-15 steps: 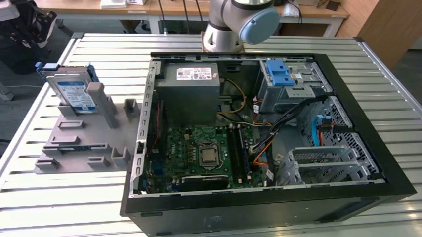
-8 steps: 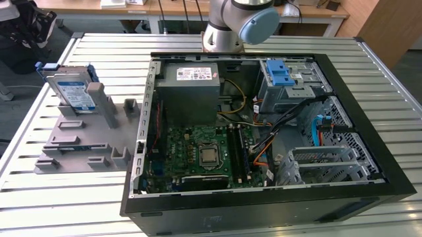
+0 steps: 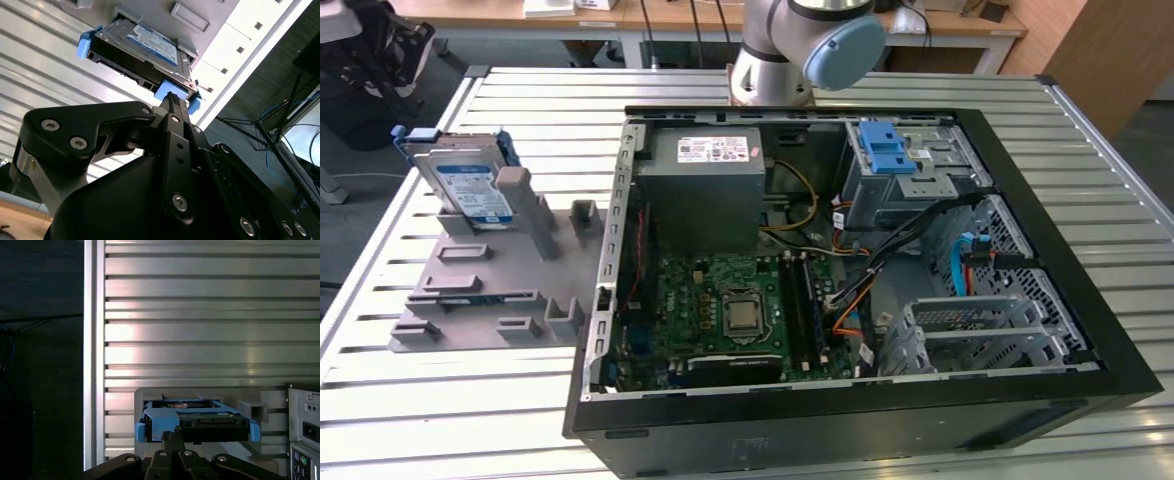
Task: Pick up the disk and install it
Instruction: 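Pick up the disk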
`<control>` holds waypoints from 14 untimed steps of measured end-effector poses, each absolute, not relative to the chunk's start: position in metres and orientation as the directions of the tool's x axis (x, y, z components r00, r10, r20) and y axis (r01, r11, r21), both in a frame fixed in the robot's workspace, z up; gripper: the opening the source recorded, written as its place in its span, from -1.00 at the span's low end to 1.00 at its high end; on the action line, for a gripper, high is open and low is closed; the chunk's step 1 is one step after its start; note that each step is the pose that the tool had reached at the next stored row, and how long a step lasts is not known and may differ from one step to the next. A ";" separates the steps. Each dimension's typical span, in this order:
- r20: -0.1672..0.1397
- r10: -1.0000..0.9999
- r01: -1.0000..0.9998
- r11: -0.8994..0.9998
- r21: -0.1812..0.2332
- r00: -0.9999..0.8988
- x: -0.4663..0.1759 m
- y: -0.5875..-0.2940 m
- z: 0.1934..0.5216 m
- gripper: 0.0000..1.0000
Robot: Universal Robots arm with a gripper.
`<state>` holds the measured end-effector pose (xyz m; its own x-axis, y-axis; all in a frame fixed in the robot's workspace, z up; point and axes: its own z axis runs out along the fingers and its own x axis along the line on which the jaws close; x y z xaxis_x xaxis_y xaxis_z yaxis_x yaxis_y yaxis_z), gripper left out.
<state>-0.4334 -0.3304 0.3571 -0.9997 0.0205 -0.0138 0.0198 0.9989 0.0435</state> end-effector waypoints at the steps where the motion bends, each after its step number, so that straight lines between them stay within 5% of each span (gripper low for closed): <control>1: -0.014 0.014 0.013 0.999 0.043 -1.000 -0.433 -0.330 0.357 -0.79; 14: -0.014 -0.077 -0.078 0.996 0.044 -0.997 -0.433 -0.330 0.357 -0.79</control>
<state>-0.4335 -0.3304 0.3570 -0.9969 -0.0774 -0.0138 -0.0779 0.9960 0.0435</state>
